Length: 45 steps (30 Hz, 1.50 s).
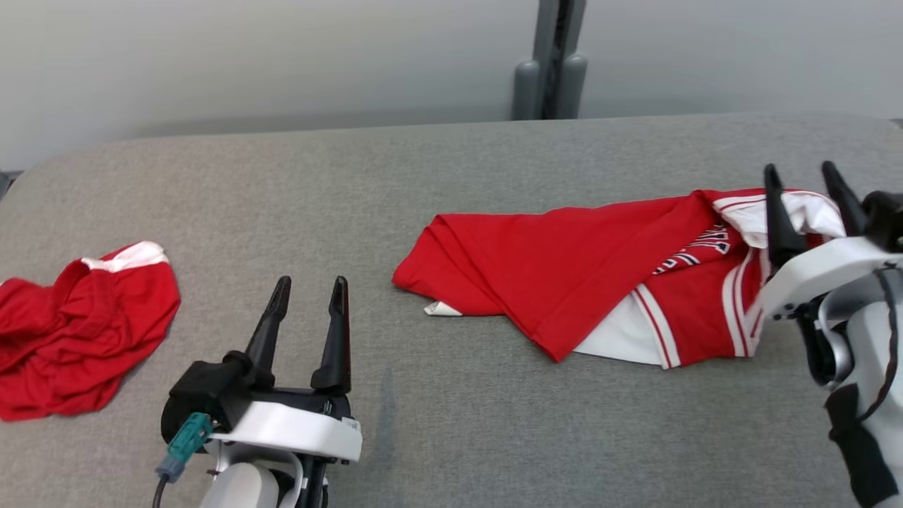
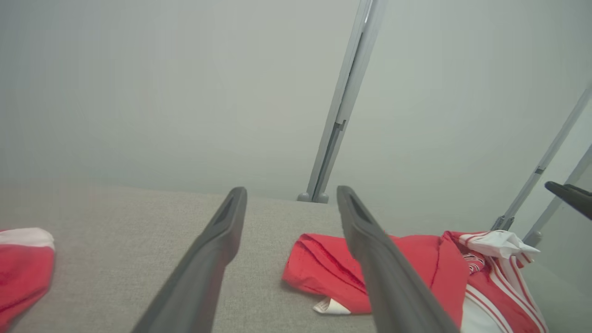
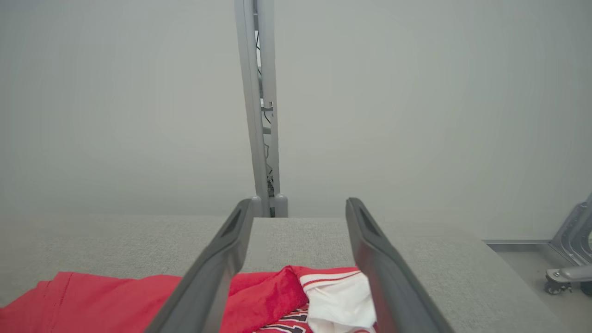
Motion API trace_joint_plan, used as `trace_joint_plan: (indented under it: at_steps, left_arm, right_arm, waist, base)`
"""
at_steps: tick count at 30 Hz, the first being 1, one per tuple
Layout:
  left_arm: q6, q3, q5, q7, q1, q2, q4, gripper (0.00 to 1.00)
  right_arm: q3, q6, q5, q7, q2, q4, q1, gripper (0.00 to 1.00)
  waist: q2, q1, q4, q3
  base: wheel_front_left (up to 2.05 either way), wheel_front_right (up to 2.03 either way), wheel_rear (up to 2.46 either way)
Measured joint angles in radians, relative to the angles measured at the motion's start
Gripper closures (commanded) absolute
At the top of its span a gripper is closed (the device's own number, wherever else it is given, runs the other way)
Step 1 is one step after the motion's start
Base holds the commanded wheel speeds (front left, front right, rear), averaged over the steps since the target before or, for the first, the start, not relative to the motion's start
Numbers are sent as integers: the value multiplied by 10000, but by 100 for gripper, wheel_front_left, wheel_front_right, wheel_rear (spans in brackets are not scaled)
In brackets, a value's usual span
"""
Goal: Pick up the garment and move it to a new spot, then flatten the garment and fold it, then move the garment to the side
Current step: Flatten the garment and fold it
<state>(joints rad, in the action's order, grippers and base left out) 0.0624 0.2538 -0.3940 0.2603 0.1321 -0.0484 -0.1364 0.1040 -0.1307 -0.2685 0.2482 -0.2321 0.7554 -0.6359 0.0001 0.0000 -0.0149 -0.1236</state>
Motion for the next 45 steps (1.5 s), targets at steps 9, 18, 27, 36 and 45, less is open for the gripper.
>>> trace_joint_plan:
  at_steps: [9,18,27,36,45]
  left_arm:
    - [272,61,-113,0,29,8,598,0]
    - [280,-105,-29,0,-332,-2,675,0]
    - [-173,244,384,-2,-128,0,391,0]
    - [-761,1927,1057,10,1301,4,-1887,0]
    - [-1047,2976,1206,-474,2844,10,-4587,0]
  right_arm:
    - [328,0,470,144,6,-3507,1869,0]
    - [-612,-2,1572,163,1233,-6111,4766,0]
    - [-945,-2,1929,163,1453,-6642,4765,0]
    - [-1252,-2,1881,163,1632,-6665,4636,0]
    - [-1356,0,1707,163,1779,-6742,4495,0]
  waist:
    - [0,0,628,306]
    - [0,0,828,324]
    - [0,0,1192,-83]
    - [0,0,2004,-838]
    - [0,0,3016,-1611]
  base:
    - [0,0,0]
    - [0,0,0]
    - [0,0,0]
    - [0,0,0]
    - [0,0,0]
